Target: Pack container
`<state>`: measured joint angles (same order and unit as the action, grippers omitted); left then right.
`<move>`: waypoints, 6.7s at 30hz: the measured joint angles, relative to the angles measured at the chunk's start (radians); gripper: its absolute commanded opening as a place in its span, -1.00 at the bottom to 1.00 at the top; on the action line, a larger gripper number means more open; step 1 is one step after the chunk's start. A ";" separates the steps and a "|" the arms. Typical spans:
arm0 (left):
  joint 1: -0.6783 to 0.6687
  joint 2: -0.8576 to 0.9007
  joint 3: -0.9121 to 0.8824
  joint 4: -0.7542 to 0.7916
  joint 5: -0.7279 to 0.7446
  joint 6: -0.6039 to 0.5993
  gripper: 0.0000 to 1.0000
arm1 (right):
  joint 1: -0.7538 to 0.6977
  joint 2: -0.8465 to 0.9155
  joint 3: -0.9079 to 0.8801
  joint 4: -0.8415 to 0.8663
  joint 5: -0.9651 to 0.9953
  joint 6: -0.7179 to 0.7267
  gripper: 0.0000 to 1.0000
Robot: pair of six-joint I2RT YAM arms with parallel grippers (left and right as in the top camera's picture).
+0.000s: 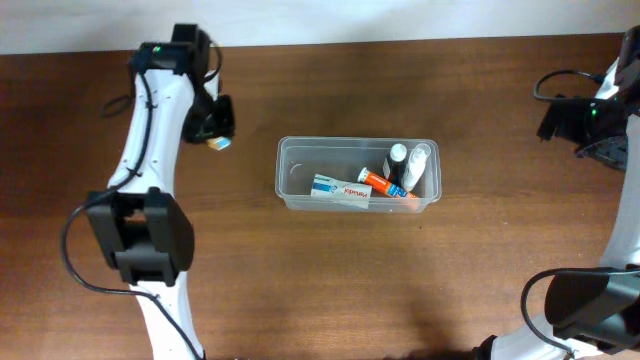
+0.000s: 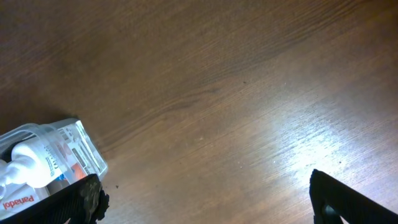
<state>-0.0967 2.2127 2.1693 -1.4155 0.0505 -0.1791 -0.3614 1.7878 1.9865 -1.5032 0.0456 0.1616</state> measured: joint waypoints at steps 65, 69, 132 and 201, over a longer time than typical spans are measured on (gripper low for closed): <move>-0.478 0.293 0.203 -0.005 0.040 0.006 -0.01 | 0.000 0.000 0.000 0.000 0.000 0.000 0.97; -0.478 0.293 0.203 -0.005 0.040 0.006 -0.01 | 0.000 0.000 0.000 0.000 0.000 0.000 0.97; -0.532 -1.229 -0.831 0.289 -0.060 0.018 0.99 | 0.000 0.000 0.000 0.000 0.000 0.000 0.97; 0.037 -2.199 -2.121 1.637 0.280 0.318 0.99 | 0.000 0.000 0.000 0.000 0.003 0.000 0.97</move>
<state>-0.0593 0.0135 0.0486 0.2214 0.3309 0.1390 -0.3614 1.7878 1.9865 -1.5036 0.0486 0.1612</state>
